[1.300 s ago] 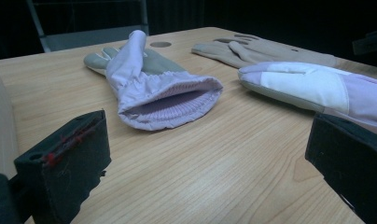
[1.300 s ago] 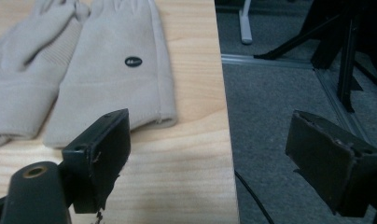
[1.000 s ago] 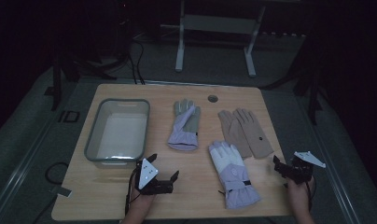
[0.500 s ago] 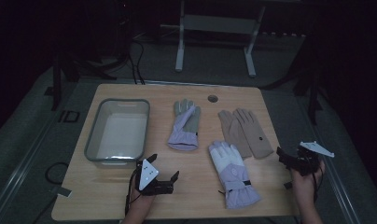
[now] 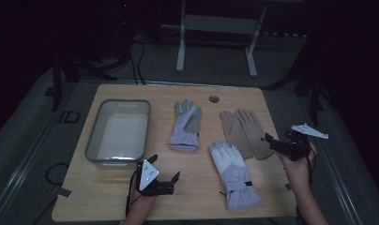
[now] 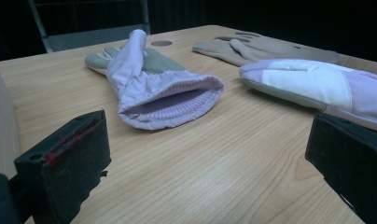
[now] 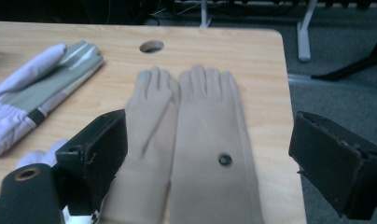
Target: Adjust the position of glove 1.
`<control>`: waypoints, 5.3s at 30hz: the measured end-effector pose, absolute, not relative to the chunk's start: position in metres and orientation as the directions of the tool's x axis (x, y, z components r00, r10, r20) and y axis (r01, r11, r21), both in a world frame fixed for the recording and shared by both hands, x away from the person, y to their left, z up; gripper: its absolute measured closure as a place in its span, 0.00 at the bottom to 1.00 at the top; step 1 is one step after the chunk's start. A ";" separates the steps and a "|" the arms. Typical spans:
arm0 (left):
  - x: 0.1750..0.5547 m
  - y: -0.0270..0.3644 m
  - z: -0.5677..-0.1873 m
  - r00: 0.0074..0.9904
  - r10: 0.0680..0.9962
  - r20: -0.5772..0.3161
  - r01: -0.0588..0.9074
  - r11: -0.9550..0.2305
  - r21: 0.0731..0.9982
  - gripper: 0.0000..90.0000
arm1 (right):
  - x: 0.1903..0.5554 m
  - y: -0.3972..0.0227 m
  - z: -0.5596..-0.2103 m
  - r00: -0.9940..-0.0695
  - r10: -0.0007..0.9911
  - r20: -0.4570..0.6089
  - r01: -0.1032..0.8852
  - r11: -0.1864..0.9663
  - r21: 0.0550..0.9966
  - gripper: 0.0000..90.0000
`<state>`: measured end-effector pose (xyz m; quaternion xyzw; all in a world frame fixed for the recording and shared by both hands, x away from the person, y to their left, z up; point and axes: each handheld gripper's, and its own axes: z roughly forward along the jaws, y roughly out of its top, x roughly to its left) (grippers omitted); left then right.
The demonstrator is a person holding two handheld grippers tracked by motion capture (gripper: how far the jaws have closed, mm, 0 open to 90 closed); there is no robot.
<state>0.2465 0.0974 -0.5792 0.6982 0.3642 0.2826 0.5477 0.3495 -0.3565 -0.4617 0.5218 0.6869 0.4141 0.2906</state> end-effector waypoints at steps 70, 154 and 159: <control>0.247 0.100 -0.579 0.586 0.810 -0.031 0.207 -0.112 0.972 0.00 | 0.483 -0.082 -0.524 -0.608 0.794 0.016 0.600 0.446 0.664 0.26; 0.248 0.100 -0.579 0.578 0.815 -0.039 0.213 -0.105 0.972 0.00 | 0.400 -0.151 -0.499 -0.728 0.674 0.121 0.562 0.486 0.669 0.41; 0.248 0.101 -0.579 0.579 0.814 -0.040 0.212 -0.103 0.972 0.00 | 0.394 -0.162 -0.494 -0.757 0.649 0.076 0.515 0.523 0.679 0.37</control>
